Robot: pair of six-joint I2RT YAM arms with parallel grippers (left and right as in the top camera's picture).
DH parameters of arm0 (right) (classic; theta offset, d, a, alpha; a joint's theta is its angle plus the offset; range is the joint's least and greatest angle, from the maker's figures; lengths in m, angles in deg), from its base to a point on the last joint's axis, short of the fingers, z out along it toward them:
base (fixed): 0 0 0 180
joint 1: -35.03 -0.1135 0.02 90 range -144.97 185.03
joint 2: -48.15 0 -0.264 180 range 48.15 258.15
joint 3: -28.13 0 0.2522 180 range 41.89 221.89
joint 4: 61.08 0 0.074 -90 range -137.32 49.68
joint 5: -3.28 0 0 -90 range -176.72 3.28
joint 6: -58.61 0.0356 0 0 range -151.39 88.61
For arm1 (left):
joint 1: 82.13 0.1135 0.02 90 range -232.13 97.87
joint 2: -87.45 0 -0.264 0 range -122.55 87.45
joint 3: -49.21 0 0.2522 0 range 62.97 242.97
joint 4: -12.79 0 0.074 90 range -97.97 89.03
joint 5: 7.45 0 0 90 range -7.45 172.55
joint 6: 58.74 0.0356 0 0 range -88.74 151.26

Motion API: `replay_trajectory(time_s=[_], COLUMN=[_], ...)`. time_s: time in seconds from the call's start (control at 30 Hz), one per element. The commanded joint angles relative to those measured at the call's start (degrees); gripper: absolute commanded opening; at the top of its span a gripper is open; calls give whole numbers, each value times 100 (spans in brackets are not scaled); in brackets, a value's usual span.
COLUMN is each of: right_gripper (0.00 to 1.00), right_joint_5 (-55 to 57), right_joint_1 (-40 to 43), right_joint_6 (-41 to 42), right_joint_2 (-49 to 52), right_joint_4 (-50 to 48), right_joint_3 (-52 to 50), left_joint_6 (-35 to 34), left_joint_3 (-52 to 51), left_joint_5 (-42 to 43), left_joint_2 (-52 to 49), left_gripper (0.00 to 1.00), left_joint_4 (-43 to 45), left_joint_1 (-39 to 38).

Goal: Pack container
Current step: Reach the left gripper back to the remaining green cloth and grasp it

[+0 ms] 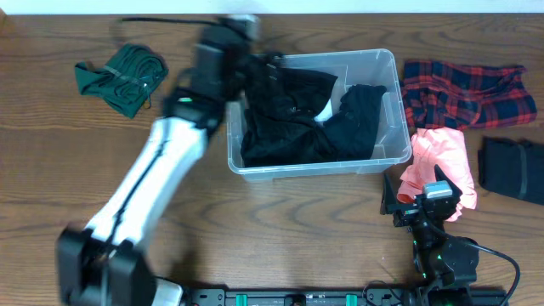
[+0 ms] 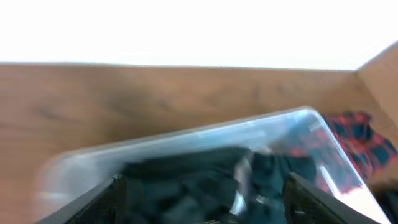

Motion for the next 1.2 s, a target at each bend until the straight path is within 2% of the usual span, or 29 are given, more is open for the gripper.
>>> replay_trajectory(time_s=[0.0, 0.1, 0.13, 0.27, 0.37, 0.5, 0.6, 0.7, 0.83, 1.17], right_gripper=[99, 99, 99, 99, 99, 99, 99, 99, 99, 99], right_joint_5=[37, 37, 37, 37, 37, 37, 37, 37, 37, 37], right_joint_1=[52, 52, 52, 52, 52, 52, 52, 52, 52, 52], right_joint_6=[-33, -33, -33, -33, -33, -33, -33, -33, -33, -33], right_joint_2=[-26, -26, -26, -26, -26, -26, -26, -26, -26, -26], right_joint_4=[24, 24, 24, 24, 24, 24, 24, 24, 24, 24], right_joint_3=[-11, -11, -11, -11, -11, -11, -11, -11, -11, -11], left_joint_6=[1182, 2385, 2643, 2970, 3366, 4223, 4723, 4955, 4972, 5080], left_joint_3=[146, 146, 144, 144, 144, 144, 144, 144, 144, 144], left_joint_5=[81, 20, -227, -1316, -1338, -1364, -1759, -2186, -2184, -1626], left_joint_2=[326, 367, 332, 39, -330, -951, -1414, -1801, -2218, -3012], left_gripper=[80, 81, 83, 89, 93, 97, 99, 98, 98, 98], left_joint_4=[-138, -304, -365, -267, -72, 328, 723, 1078, 1268, 1231], left_joint_1=[387, 822, 962, 1381, 1604, 1759, 1882, 2070, 2411, 2986])
